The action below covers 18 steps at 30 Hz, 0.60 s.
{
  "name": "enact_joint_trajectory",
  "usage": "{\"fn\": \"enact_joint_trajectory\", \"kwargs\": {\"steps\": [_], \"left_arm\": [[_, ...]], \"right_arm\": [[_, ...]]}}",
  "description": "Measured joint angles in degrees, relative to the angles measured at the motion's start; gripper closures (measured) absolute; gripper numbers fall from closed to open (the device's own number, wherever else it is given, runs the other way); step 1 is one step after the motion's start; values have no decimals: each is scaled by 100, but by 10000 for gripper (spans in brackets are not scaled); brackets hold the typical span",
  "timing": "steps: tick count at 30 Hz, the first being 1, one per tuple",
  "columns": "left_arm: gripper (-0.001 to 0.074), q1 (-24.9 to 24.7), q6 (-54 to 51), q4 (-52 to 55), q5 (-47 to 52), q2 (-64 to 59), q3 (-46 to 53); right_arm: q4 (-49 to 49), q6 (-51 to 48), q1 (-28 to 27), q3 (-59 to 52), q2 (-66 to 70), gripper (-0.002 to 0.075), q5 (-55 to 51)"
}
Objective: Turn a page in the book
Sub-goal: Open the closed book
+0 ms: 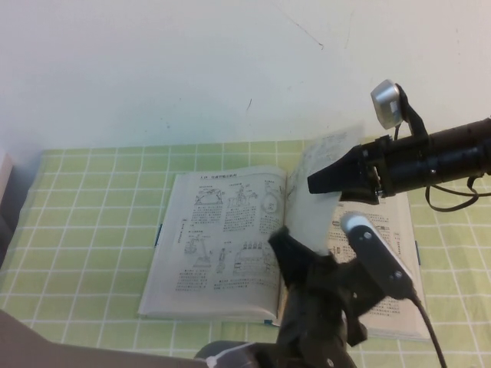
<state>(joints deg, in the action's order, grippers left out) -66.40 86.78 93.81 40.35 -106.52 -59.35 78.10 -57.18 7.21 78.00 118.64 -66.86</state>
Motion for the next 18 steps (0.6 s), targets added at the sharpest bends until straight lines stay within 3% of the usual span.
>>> {"fn": "enact_joint_trajectory", "kwargs": {"steps": [6,13,18], "left_arm": [[739,235,-379,-890,694,0,-27],[739,571,-519,-1881,804,0,-36],[739,902,-690,-2724,463,0,-36]], "right_arm": [[26,-7,0,0,-324,412,0],[-181,-27,-37,0,-665,412,-16],[-1955,143,-139,0,-1042,428,-50]]}}
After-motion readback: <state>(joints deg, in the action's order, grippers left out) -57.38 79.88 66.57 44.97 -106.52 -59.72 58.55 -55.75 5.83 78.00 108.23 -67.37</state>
